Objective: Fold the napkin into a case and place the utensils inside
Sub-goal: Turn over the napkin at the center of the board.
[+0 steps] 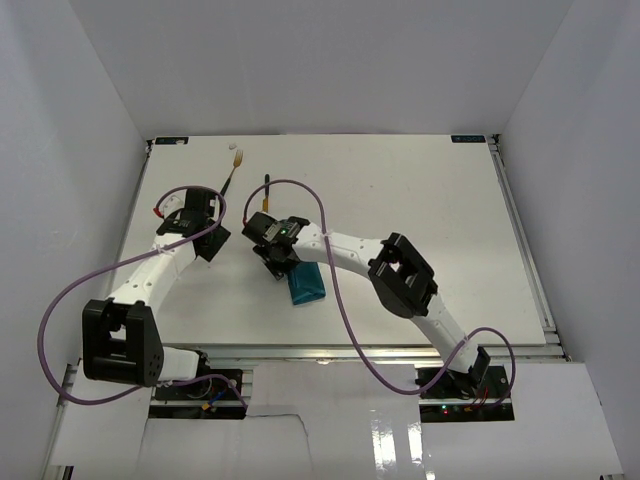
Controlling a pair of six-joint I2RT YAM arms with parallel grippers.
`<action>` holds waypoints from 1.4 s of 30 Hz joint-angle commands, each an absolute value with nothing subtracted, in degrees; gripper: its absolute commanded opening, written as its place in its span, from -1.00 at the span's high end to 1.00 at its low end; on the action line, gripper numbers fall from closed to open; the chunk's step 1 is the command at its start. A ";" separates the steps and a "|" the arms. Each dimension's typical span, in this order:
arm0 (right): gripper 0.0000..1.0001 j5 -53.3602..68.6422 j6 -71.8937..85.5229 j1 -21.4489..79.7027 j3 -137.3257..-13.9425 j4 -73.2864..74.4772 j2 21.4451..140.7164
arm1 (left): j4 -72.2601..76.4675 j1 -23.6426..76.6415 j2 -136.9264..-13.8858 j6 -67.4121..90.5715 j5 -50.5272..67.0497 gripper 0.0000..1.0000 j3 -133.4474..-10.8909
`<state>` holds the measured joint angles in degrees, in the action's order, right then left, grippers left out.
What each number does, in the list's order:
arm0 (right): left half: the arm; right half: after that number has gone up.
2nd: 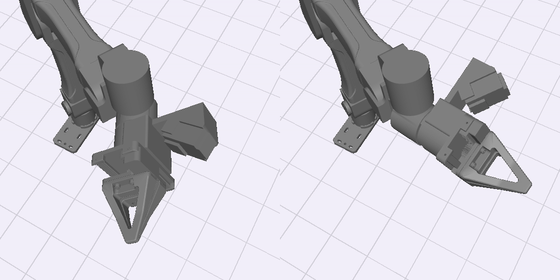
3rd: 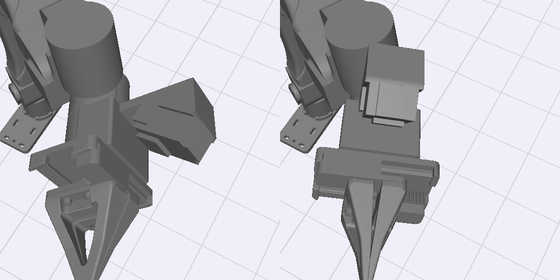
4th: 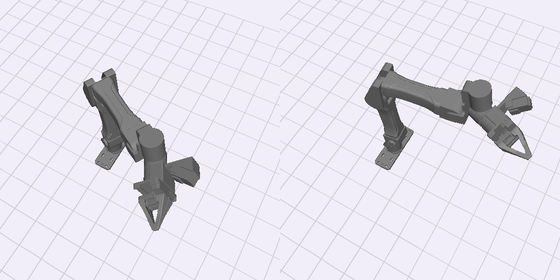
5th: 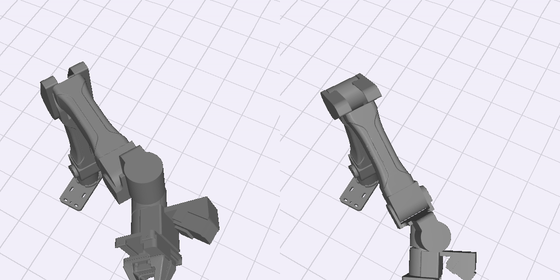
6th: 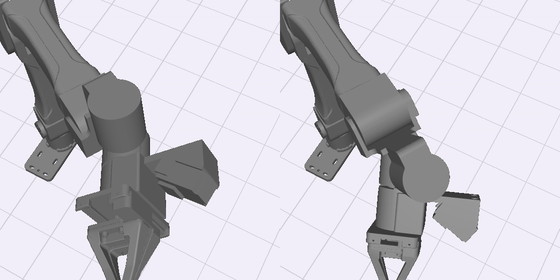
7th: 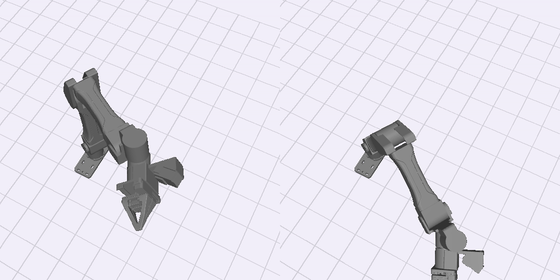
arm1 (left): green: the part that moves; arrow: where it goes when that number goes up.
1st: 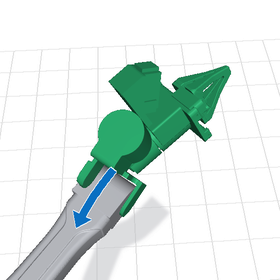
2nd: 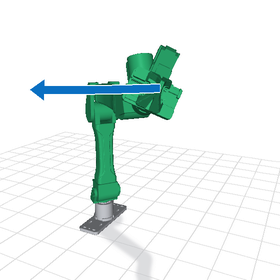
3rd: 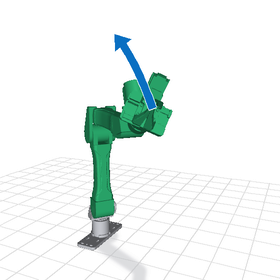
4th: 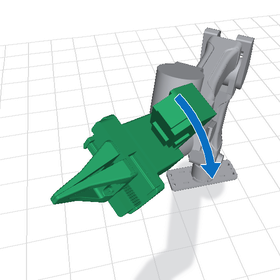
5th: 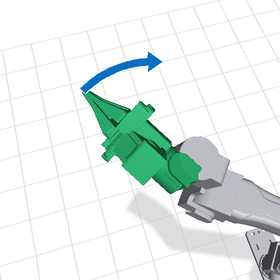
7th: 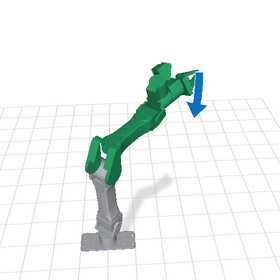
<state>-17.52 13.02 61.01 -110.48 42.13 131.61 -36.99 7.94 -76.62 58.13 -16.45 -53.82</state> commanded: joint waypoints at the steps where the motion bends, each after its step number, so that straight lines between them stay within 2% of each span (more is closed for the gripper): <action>1: -0.07 -18.28 12.13 62.57 -113.46 43.15 132.80 | -35.86 7.73 -76.20 59.77 -16.35 0.00 -53.61; 11: -0.01 -19.69 12.48 63.11 -112.06 44.03 134.65 | -35.59 7.65 -76.64 59.68 -16.08 0.03 -53.44; 14: 0.31 -21.44 12.31 63.46 -111.01 44.30 135.00 | -35.60 7.65 -76.64 59.94 -16.17 0.03 -53.44; 19: 0.64 -22.50 11.69 63.81 -109.17 44.91 135.53 | -35.60 7.65 -76.55 59.94 -15.65 0.01 -53.79; 22: 0.84 -23.46 11.95 63.81 -107.05 44.91 134.39 | -35.60 7.56 -76.64 59.77 -14.68 -0.08 -54.05; 27: 0.85 -26.11 9.85 63.72 -102.23 41.14 126.84 | -34.46 7.56 -76.55 58.63 -10.38 -0.17 -53.70; 33: 0.85 -17.77 6.07 63.54 -93.52 31.21 115.06 | -24.63 9.49 -76.20 57.04 2.35 -0.35 -48.70; 42: 0.84 -10.30 4.66 61.79 -88.60 29.01 110.13 | -19.43 17.31 -78.05 58.35 4.66 -0.54 -47.81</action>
